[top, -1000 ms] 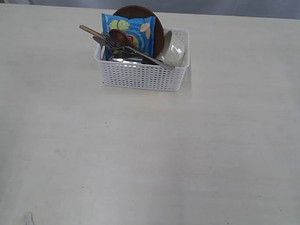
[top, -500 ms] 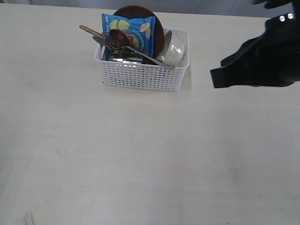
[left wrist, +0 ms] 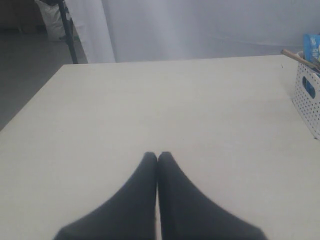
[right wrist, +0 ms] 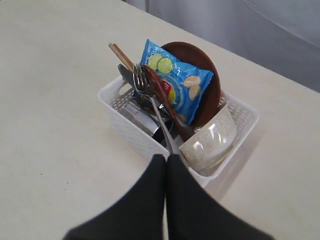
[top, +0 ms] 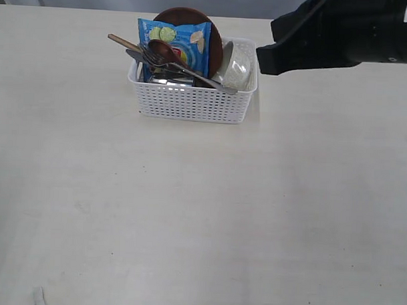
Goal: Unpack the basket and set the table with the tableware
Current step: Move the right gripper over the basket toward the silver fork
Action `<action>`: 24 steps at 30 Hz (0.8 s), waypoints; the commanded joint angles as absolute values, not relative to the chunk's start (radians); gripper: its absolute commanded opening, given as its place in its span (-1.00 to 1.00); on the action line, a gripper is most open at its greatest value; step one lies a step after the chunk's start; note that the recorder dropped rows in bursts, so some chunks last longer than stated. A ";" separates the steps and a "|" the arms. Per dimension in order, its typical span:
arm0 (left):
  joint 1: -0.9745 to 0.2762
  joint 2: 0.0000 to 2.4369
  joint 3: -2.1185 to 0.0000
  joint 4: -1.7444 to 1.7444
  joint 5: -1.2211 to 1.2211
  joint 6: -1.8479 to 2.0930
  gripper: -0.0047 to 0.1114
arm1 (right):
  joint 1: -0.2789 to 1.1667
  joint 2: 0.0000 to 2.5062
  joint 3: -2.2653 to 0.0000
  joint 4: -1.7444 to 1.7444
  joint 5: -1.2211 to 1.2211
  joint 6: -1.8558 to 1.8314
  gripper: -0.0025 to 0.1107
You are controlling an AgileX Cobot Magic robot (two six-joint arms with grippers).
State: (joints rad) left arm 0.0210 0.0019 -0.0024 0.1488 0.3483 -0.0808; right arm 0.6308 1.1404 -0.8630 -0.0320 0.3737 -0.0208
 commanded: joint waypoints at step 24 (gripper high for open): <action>0.013 0.000 0.000 0.144 0.346 -0.083 -0.92 | 0.630 1.957 -1.771 -0.071 1.105 -0.106 -0.95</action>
State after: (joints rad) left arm 0.0210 0.0019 -0.0024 0.1488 0.3483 -0.0808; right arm 0.6308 1.9213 -1.7346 -0.0695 1.0752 -0.0720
